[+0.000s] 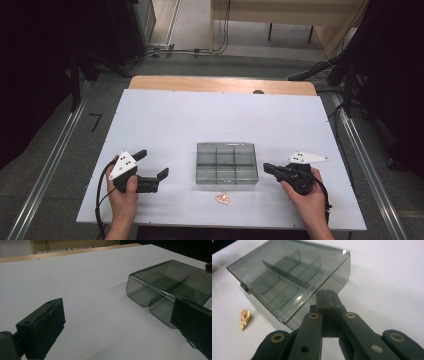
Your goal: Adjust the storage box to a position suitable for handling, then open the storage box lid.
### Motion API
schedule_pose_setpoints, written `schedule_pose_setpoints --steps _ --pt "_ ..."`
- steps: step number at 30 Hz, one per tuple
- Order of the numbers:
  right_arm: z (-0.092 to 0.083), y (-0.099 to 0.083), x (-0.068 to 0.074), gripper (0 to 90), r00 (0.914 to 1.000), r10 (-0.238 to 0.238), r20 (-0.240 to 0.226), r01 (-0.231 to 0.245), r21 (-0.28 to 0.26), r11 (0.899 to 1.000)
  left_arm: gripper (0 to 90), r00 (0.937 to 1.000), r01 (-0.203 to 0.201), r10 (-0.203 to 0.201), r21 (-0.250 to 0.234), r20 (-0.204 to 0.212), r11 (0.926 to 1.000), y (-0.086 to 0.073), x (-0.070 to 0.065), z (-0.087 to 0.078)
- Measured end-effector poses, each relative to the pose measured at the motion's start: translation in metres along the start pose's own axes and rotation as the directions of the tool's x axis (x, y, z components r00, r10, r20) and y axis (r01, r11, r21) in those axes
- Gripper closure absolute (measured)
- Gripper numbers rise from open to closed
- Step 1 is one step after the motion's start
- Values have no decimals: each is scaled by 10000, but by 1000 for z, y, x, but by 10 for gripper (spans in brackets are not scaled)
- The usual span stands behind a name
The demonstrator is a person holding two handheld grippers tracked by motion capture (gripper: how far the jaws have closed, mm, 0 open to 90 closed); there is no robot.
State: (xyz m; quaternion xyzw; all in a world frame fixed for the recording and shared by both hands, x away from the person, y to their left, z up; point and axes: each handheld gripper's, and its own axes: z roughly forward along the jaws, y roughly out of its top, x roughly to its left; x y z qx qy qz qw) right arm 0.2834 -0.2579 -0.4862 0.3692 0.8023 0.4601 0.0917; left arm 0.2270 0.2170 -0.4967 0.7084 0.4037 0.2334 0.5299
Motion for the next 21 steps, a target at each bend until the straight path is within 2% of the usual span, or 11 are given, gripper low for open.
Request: schedule_pose_setpoints --steps 5,8,10,12,14,15,16,17,18,21 --pt "-6 4 0 880 9992 -353 -168 349 -233 9991 33 9982 88 -92 70 595 9999 2 -7 4" --pt "-8 6 0 859 9991 -397 -150 393 -252 9989 47 9959 52 -73 235 903 9997 2 -13 8" --pt "-9 6 -1 780 9994 -280 -218 273 -317 9991 50 9930 6 -46 338 1183 9994 3 -17 10" --pt "-12 7 -3 627 9983 -75 -579 50 -436 9990 68 9899 77 -128 373 1410 9993 3 -21 13" --pt "-15 6 -5 469 9955 25 -953 -82 -594 9982 129 9868 144 -215 456 1603 9989 4 -24 15" --pt "-17 5 -6 407 9944 86 -1051 -158 -682 9975 173 9825 165 -266 561 1843 9983 4 -25 17" --pt "-18 4 -7 346 9934 192 -1128 -279 -760 9967 275 9728 225 -377 685 2287 9974 5 -26 19" --pt "-19 4 -9 297 9925 312 -1185 -409 -799 9960 362 9666 264 -456 791 2521 9965 4 -27 20" --pt "-19 4 -10 267 9913 362 -1263 -468 -818 9956 389 9644 279 -511 924 2596 9953 4 -28 22" --pt "-18 3 -11 244 9912 361 -1270 -453 -705 9965 531 9512 382 -743 1244 2995 9915 3 -30 27"
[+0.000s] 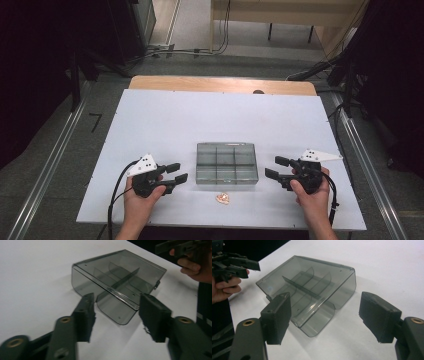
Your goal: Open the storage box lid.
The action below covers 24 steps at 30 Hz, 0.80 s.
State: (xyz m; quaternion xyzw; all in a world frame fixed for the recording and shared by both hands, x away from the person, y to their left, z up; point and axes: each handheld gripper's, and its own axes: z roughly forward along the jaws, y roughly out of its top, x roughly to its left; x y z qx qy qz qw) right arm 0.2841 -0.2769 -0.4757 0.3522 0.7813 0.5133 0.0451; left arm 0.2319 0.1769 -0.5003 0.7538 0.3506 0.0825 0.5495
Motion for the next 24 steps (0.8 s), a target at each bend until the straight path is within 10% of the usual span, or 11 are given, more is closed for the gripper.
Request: schedule_pose_setpoints --steps 11,18,24 --pt "12 -3 3 584 9969 -693 -360 733 1247 9895 888 9998 -139 153 1010 -126 9948 -2 -3 18" --pt "15 -8 0 870 9958 -900 -153 913 1499 9845 899 9997 -229 233 1417 -10 9896 -4 -2 23" --pt "20 -14 -2 882 9934 -966 -622 1064 1814 9776 900 9993 -345 318 1589 197 9867 -4 -3 25"
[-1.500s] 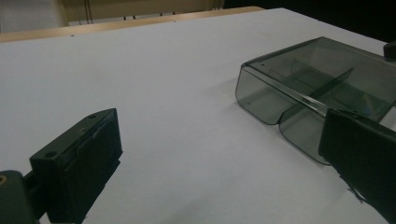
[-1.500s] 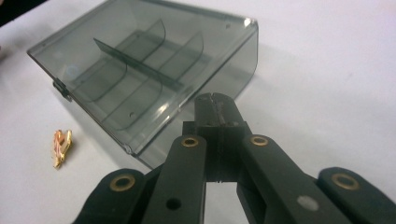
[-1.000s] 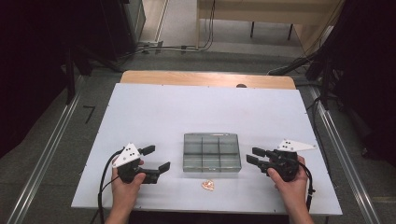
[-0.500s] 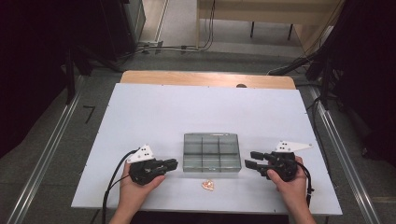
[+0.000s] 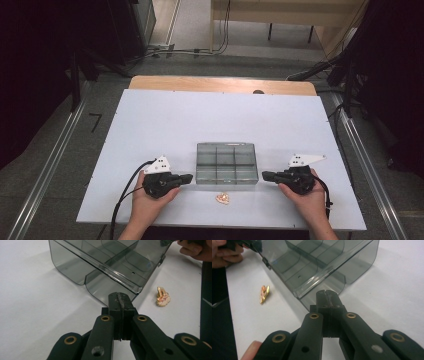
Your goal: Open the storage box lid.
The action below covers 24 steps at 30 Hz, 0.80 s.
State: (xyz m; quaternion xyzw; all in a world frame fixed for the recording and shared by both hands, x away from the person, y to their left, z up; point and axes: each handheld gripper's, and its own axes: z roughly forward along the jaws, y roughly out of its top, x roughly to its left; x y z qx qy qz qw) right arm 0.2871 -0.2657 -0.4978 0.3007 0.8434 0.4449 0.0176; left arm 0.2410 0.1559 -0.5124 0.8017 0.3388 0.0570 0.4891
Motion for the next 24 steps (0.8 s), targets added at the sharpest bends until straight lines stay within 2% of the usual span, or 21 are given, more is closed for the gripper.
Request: schedule_pose_setpoints --steps 2,12,19,22,24 --pt "2 0 2 882 9998 -119 126 118 107 9999 900 10000 -42 42 28 90 10000 0 0 1" --pt "5 0 7 883 9978 -569 -342 575 177 9982 900 9997 -118 117 40 237 9999 1 -2 3" --pt "5 0 7 884 9978 -568 -339 573 136 9983 900 9996 -137 137 -3 255 9999 1 -2 3" --pt "4 0 7 884 9970 -503 -594 502 -45 9987 900 9996 -136 136 -31 265 9999 2 -2 2" --pt "4 0 7 885 9971 -531 -549 532 7 9986 900 9993 -133 136 -91 352 9999 2 -2 1"
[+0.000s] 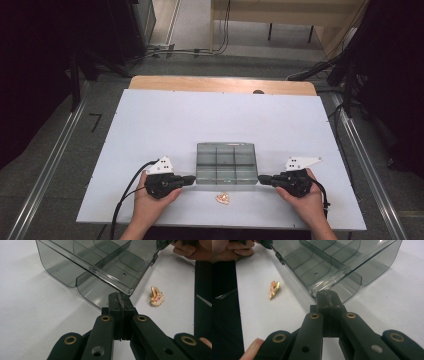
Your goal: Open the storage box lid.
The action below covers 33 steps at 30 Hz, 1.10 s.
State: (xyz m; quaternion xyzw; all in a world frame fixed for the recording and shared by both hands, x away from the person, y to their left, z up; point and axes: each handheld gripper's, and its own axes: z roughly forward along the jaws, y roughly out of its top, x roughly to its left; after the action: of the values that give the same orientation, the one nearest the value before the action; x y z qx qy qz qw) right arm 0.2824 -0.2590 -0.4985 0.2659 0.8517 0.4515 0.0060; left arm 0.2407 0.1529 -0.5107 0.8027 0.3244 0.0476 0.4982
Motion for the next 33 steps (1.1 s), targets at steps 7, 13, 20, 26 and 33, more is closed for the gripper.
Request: schedule_pose_setpoints --steps 7,13,20,26,33 --pt "0 0 0 885 10000 -13 38 13 31 10000 900 10000 -35 35 -12 4 10000 0 0 0" --pt "0 0 0 885 10000 43 22 -43 37 10000 900 10000 -21 21 -23 40 10000 0 0 0" --pt "-2 2 2 885 9999 40 -114 -42 -154 9999 900 9998 -2 7 -260 217 9997 0 0 -1" --pt "-2 3 4 885 10000 11 31 -10 -177 9998 900 9999 -65 69 -431 91 9990 0 -1 -1" --pt "-6 6 4 885 9998 29 194 -19 -553 9985 900 9999 -105 113 -956 78 9954 2 1 -3"
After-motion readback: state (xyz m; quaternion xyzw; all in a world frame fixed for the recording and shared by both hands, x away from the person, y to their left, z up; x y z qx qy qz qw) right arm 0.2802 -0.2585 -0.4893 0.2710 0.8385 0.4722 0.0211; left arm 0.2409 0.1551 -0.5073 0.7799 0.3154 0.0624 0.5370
